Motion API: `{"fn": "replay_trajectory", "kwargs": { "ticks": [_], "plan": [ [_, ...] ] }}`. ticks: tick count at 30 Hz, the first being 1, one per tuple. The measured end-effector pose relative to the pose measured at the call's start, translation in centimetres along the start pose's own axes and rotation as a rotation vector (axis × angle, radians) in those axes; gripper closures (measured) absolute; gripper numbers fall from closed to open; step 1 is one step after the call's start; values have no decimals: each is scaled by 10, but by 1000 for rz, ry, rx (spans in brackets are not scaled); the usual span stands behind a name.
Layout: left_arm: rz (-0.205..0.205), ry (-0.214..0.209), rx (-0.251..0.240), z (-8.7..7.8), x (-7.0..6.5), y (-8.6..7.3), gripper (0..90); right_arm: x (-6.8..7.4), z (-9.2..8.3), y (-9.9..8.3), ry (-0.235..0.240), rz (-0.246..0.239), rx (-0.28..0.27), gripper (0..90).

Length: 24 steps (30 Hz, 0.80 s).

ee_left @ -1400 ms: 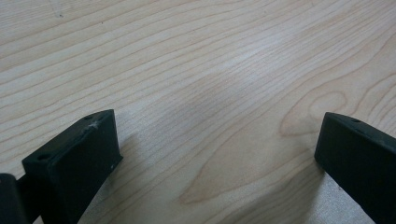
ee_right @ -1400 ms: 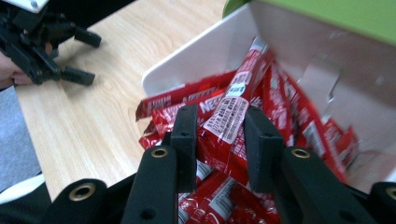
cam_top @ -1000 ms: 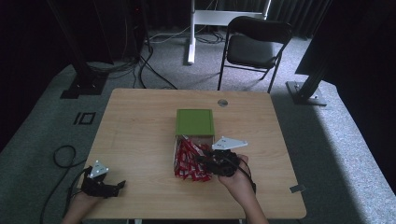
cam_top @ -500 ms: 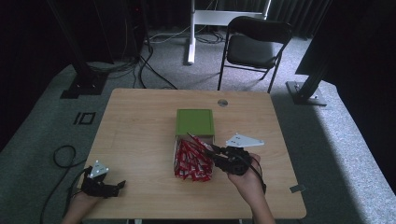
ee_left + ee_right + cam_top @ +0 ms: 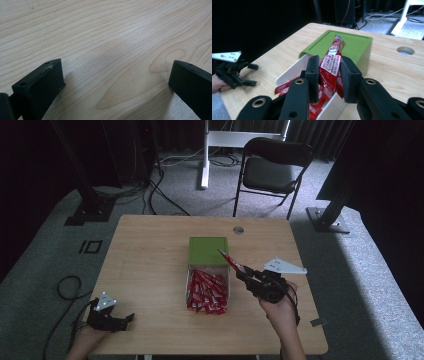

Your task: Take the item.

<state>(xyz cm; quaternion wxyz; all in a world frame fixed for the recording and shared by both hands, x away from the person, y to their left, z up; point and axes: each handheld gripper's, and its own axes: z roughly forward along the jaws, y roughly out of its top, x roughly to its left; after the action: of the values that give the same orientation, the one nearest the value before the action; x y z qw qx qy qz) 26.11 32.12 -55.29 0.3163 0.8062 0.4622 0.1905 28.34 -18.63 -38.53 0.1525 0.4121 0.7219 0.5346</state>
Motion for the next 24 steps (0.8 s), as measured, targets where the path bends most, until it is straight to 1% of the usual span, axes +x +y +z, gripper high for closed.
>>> {"fn": "replay_trajectory", "kwargs": {
  "ticks": [2, 3, 5, 7, 8, 10, 11, 14, 15, 16, 17, 18, 19, 20, 21, 22, 23, 24],
  "plan": [
    [0, 0, 0, 0, 0, 0, 8, -7, -1, 0, -20, 8, -4, 709],
    [0, 0, 0, 0, 0, 0, 7, -11, -1, 0, -35, 19, -10, 709],
    [-1, 0, 0, 0, 0, 0, 7, -18, -1, -2, -50, 38, -20, 708],
    [1, 1, 0, 0, 0, 0, 8, -24, 2, -5, -70, 52, -11, 708],
    [1, 1, 0, 0, 0, 0, 8, -27, 4, -7, -81, 45, -6, 708],
    [-1, 0, 0, 0, 0, 0, 8, -32, 7, -11, -94, 59, 6, 708],
    [-1, 0, 0, 0, 0, 0, 8, -35, 10, -13, -102, 56, 12, 708],
    [-1, 0, 0, 0, 0, 0, 7, -37, 12, -15, -115, 61, 15, 708],
    [0, 1, 0, 0, 0, 0, 8, -45, 20, -21, -121, 88, 21, 708],
    [-1, 0, 0, 0, 0, 0, 8, -49, 23, -24, -132, 90, 30, 708],
    [-1, 0, 0, 0, 0, 0, 8, -51, 28, -28, -152, 78, 44, 707],
    [0, 0, 1, 0, 0, 0, 8, -54, 32, -31, -161, 80, 52, 707],
    [0, 0, 0, 0, 0, 0, 8, -57, 35, -35, -162, 84, 49, 707],
    [0, 0, 0, 0, 0, 0, 7, -59, 39, -39, -170, 74, 47, 706],
    [0, 0, 0, 0, 0, 0, 8, -62, 44, -43, -179, 77, 50, 706],
    [0, 0, 0, 0, 0, 0, 7, -64, 48, -47, -179, 84, 58, 705],
    [0, 0, 0, 0, 0, 0, 8, -68, 57, -55, -186, 92, 83, 705],
    [0, 0, 0, 0, 0, 0, 8, -68, 57, -55, -186, 92, 83, 705]
  ]
}}
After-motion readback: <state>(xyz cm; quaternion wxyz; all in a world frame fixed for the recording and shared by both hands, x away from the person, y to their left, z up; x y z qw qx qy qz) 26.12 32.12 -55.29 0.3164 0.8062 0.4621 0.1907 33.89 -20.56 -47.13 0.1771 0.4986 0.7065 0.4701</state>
